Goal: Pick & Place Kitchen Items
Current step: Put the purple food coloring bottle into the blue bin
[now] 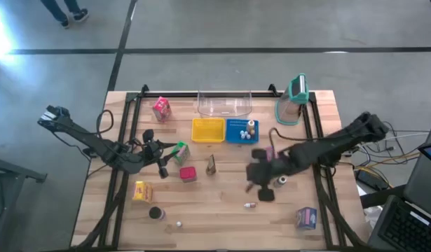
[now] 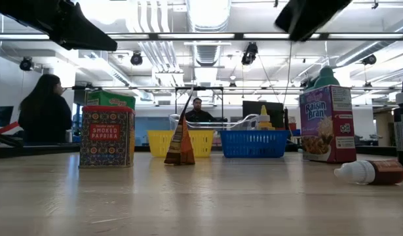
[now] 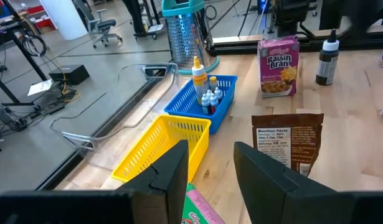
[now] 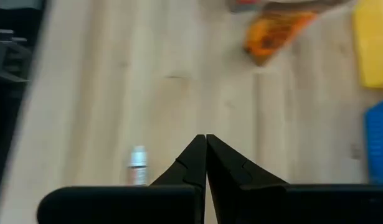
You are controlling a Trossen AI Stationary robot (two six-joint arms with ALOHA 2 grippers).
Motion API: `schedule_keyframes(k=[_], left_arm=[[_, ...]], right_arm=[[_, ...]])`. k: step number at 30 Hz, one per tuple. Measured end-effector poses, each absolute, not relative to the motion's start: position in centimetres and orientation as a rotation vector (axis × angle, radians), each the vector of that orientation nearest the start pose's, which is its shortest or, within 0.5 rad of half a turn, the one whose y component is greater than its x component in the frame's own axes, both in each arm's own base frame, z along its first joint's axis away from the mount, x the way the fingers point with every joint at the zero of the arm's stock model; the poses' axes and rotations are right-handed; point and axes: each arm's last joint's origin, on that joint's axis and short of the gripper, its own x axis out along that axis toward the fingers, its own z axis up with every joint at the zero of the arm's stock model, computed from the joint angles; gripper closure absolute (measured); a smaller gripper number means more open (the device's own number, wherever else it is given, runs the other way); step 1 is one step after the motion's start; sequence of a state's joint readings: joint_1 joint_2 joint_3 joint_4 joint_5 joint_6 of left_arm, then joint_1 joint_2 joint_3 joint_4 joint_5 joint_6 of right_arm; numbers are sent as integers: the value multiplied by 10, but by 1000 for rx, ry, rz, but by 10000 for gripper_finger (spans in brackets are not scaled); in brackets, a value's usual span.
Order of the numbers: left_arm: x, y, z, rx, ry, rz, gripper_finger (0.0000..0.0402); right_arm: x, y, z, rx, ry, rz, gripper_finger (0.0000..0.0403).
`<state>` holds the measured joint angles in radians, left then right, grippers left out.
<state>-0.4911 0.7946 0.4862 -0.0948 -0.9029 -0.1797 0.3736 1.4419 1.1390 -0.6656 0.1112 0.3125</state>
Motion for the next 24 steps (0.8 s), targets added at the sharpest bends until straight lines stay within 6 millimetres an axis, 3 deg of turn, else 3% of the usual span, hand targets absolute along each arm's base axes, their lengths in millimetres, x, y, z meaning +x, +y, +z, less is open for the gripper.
schedule_keyframes(k=[5,16,24], left_arm=[[157,-58,241,87,275,431,266],[157,-58,241,87,275,432,266],[156,-58,240,92,281,432,266]], right_arm=[[264,129,272,78,967,91,394],[254,155,286,191,1090,12,394],[265,175,286,147,1105,7,376]])
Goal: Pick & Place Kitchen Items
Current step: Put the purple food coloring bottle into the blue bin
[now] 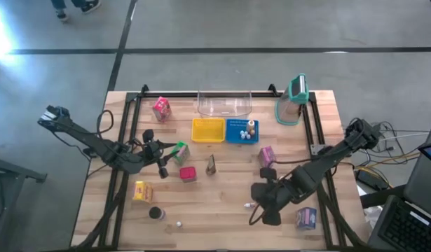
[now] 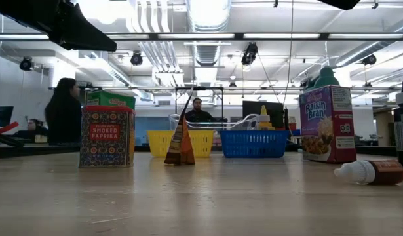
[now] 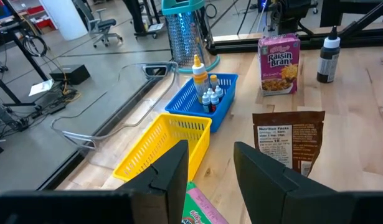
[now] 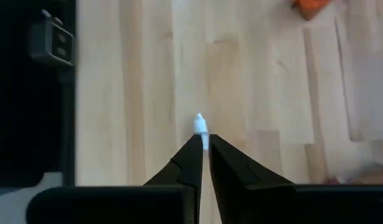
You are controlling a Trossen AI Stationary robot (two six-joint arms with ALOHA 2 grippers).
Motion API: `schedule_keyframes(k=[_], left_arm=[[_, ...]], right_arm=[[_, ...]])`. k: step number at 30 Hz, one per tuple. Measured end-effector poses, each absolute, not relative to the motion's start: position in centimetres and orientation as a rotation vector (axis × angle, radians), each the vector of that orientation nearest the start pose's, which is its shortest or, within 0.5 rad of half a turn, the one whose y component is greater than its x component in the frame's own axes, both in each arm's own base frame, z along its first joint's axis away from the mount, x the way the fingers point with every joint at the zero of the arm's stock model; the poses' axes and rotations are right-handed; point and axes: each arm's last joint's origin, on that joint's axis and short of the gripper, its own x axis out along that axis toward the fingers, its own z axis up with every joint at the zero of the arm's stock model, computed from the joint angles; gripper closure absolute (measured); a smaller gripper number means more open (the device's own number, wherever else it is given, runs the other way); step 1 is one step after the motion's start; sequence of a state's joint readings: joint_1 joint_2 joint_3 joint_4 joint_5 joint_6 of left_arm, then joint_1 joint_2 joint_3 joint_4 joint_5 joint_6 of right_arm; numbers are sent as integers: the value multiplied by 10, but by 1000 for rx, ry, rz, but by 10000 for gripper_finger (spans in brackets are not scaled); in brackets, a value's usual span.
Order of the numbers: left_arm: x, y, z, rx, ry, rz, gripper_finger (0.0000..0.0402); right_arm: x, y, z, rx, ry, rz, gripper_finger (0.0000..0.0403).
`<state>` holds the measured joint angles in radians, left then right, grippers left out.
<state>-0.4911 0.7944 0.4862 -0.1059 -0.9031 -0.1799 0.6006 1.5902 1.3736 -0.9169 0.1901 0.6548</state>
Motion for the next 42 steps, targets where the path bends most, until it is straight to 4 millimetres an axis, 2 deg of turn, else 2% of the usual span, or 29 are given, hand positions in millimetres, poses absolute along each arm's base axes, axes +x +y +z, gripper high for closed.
schedule_keyframes(k=[2,7,15,22,27,34,35,39,42], left_arm=[[156,-58,240,92,281,432,266],[156,-58,240,92,282,432,266],[156,-58,240,93,282,432,266],[156,-58,240,93,282,432,266],[156,-58,240,94,284,431,266],[156,-58,240,96,284,432,266],[156,-58,240,132,290,429,266],[156,-57,243,528,355,407,266],[156,-57,242,737,407,369,266]], right_arm=[[264,174,286,136,1146,-38,363],[246,160,286,136,1296,-266,323],[220,140,305,317,1330,-419,265],[205,130,317,395,1280,-433,243],[212,134,318,350,1218,-354,243],[216,137,318,320,1193,-296,267],[216,137,318,317,1191,-294,271],[216,136,318,297,1181,-298,287],[216,136,318,287,1179,-297,297]])
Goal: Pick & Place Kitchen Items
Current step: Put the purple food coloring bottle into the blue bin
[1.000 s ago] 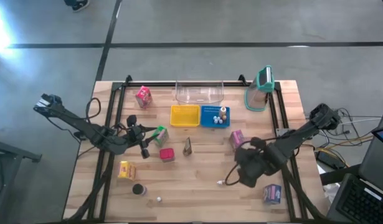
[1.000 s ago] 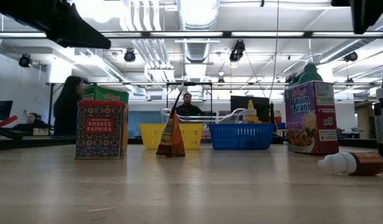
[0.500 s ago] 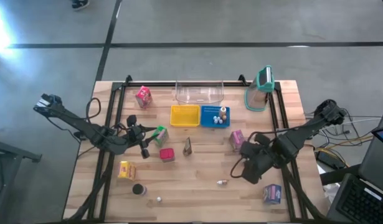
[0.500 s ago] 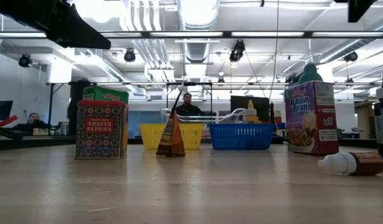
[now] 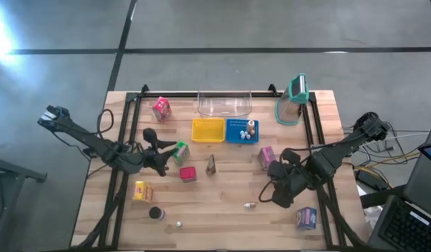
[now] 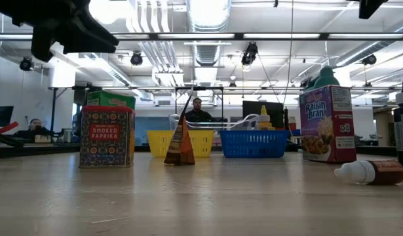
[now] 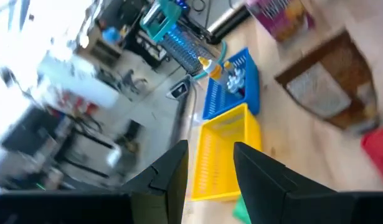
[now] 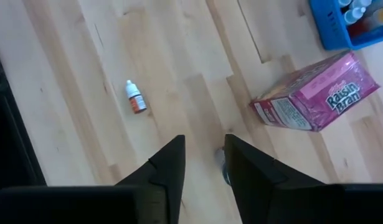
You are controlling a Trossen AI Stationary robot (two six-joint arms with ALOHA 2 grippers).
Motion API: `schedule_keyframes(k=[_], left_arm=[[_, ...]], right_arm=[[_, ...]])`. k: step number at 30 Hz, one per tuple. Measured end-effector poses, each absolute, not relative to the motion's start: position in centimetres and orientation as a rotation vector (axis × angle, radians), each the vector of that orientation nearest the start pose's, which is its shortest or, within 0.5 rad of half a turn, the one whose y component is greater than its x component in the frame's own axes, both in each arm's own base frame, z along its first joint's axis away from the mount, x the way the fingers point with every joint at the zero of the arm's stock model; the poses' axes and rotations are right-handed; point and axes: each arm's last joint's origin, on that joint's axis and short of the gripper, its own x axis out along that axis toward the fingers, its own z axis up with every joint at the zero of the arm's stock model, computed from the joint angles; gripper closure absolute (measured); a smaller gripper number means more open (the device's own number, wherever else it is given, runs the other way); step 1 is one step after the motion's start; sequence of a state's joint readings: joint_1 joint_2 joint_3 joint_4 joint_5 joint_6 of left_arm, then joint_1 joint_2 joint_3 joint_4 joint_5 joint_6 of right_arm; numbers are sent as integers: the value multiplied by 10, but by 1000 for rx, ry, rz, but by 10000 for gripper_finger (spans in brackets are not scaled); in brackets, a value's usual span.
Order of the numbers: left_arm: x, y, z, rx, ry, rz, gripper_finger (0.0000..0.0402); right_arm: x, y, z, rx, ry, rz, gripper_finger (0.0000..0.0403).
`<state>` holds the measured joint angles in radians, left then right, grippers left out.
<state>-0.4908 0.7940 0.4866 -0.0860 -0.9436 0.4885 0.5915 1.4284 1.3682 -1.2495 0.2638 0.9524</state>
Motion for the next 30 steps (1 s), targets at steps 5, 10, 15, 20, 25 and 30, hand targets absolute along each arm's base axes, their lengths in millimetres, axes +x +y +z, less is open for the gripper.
schedule_keyframes(k=[5,10,15,20,25,30], left_arm=[[157,-57,243,908,435,315,266],[158,-61,241,733,387,232,266],[161,-64,241,439,334,194,266],[164,-67,241,127,290,194,266],[165,-67,240,-27,281,218,266],[167,-68,243,-78,251,194,266]], right_arm=[[218,134,318,249,1156,-302,313],[218,134,318,219,1143,-300,331],[219,133,318,185,1129,-303,344],[219,133,318,165,1128,-295,355],[220,133,318,153,1109,-310,363],[220,133,318,152,1109,-311,363]])
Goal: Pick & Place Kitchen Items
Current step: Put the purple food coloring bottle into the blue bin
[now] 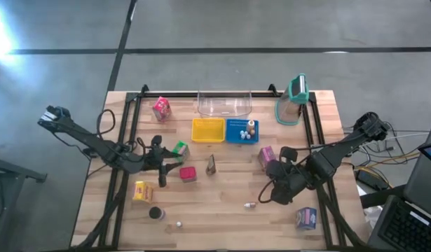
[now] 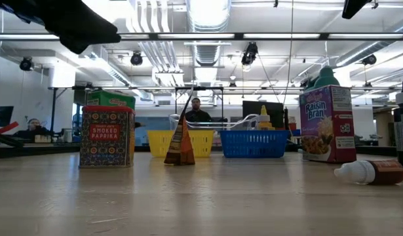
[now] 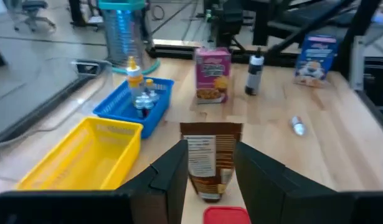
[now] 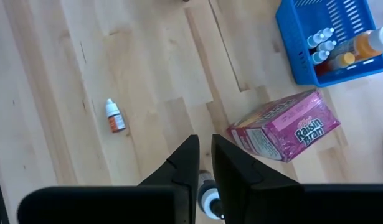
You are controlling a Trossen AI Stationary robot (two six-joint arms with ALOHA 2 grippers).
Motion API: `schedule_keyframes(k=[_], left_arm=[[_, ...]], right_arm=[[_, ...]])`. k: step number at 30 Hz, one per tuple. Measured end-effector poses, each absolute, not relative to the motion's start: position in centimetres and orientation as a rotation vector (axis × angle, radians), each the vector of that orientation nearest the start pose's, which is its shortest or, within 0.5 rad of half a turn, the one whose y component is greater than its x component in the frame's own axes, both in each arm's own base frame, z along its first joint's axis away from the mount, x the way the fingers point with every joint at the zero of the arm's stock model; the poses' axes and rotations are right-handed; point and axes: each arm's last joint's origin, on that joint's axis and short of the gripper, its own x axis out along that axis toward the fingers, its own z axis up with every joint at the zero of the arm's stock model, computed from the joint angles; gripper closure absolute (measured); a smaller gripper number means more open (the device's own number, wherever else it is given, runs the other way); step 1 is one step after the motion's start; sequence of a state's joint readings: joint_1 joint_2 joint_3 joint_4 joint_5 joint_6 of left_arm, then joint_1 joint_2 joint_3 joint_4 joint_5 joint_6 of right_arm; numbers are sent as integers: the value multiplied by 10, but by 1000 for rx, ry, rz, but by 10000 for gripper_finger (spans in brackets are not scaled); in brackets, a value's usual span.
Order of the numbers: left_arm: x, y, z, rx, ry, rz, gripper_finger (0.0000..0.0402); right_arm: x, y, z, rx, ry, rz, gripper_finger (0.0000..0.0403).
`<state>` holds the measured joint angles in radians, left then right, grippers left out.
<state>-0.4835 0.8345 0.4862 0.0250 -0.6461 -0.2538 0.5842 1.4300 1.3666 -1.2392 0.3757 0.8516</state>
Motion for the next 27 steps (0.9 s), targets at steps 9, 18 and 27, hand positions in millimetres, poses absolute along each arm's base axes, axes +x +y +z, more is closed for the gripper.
schedule_keyframes(k=[9,18,27], left_arm=[[185,-82,226,-35,366,63,241],[210,-103,244,-27,527,-119,154],[230,-151,248,48,622,-262,179]], right_arm=[[221,131,318,147,1104,-310,345],[222,131,318,153,1097,-308,336],[223,131,318,138,1093,-306,338]])
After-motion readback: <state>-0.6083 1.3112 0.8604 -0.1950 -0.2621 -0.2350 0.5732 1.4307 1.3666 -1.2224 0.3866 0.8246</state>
